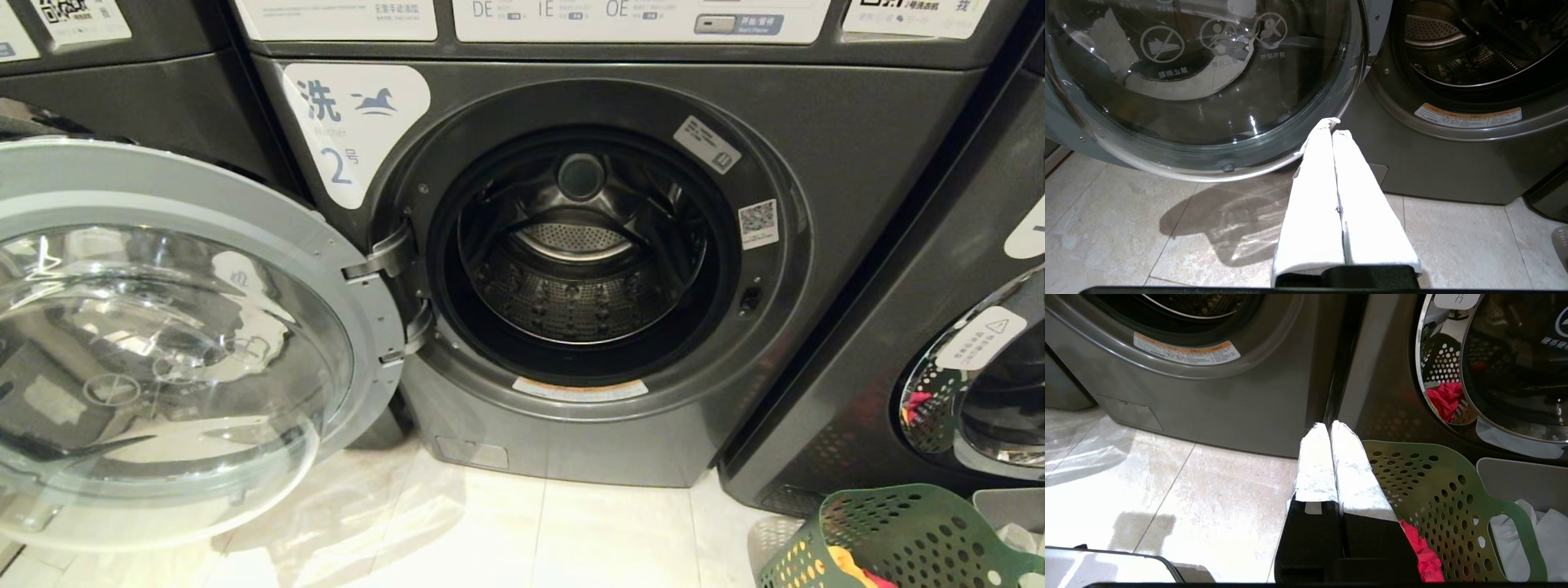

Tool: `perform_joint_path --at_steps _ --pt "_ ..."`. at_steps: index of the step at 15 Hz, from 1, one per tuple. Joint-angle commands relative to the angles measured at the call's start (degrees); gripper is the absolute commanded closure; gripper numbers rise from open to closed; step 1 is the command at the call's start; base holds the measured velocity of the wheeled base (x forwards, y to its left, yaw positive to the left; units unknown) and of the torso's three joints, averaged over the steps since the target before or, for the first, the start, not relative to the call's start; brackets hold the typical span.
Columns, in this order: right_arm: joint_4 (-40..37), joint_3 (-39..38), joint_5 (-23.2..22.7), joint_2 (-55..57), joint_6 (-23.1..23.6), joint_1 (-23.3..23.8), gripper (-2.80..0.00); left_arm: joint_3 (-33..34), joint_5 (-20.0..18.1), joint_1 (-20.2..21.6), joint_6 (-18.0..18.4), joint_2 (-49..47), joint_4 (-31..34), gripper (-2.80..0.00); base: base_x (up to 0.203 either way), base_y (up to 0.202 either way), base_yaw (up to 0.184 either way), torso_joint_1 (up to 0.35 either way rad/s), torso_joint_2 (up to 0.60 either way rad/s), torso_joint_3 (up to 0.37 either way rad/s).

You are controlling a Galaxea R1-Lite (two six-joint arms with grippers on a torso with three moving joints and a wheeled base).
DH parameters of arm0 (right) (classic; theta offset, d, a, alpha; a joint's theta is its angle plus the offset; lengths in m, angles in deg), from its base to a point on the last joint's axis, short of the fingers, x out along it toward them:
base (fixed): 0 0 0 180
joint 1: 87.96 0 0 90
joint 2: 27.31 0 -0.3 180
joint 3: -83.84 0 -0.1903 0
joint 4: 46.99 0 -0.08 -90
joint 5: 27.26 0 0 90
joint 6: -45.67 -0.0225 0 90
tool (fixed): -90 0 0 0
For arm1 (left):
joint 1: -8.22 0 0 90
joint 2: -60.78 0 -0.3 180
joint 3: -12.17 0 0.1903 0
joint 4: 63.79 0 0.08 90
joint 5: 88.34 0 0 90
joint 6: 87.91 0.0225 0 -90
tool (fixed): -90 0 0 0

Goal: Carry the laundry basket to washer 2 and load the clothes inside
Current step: Place the clothes into the washing machine

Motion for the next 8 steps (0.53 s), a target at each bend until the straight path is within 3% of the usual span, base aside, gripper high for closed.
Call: perform_joint_path --at_steps 1,8 --pt "0.0 0.0 0.0 0.1 0.0 0.0 0.00 2.3 0.0 0.0 0.0 0.0 -0.1 0.00 0.000 0.000 0.000 0.004 0.00 -0.201" --pt "0.0 0.0 0.0 0.1 -0.1 0.0 0.00 2.3 0.0 0.0 0.0 0.0 -0.1 0.00 0.000 0.000 0.000 0.004 0.00 -0.200"
